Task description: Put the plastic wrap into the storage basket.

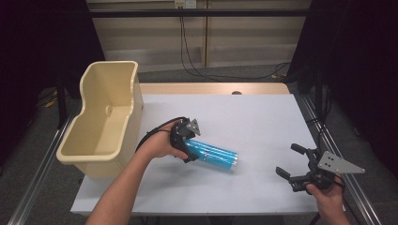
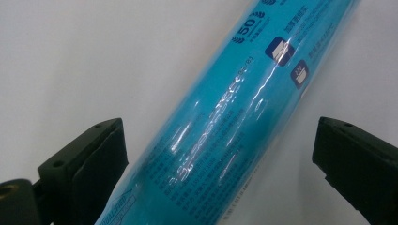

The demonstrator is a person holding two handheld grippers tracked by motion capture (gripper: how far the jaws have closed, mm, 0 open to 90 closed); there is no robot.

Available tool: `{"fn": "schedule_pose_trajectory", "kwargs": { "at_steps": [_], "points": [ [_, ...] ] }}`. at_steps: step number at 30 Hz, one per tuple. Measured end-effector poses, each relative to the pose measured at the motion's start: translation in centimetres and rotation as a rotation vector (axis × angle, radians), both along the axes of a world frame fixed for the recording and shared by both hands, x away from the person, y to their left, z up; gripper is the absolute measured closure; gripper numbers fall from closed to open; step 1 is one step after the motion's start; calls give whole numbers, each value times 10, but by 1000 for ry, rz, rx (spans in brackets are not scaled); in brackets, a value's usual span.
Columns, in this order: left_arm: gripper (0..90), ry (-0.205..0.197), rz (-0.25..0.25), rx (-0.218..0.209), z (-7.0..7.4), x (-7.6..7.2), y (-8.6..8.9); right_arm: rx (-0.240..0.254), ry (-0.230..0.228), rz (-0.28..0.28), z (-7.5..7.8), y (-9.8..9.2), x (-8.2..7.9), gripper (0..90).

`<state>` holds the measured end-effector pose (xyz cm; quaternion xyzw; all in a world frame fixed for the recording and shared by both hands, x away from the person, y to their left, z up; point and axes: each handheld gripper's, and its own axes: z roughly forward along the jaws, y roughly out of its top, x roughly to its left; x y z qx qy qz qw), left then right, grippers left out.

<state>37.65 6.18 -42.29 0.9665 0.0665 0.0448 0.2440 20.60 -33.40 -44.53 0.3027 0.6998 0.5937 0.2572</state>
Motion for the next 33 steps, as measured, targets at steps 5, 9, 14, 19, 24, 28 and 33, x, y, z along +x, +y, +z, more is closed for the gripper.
{"fn": "schedule_pose_trajectory", "kwargs": {
  "at_steps": [5, 9, 14, 19, 24, 28, 33],
  "points": [
    [32, 1, -11, 24, -5, 1, -2, -1, 0, 4, 0, 0, 0, 5],
    [33, 10, -17, 39, -9, 4, -3, 2, 1, 2, 0, 0, 0, 5],
    [34, 17, -28, 56, -13, 7, -4, 3, 3, 4, 0, 0, 0, 5],
    [34, 24, -36, 63, -18, 8, -5, 2, 4, 6, 0, 0, 0, 5],
    [34, 33, -45, 79, -23, 10, -8, 6, 5, 7, 0, 0, 0, 5],
    [35, 41, -58, 96, -30, 12, -11, 5, 5, 11, -1, 0, 0, 5],
    [109, -16, -93, 110, -31, 13, -11, 5, 5, 14, -1, -1, 0, 6]
  ]
}}
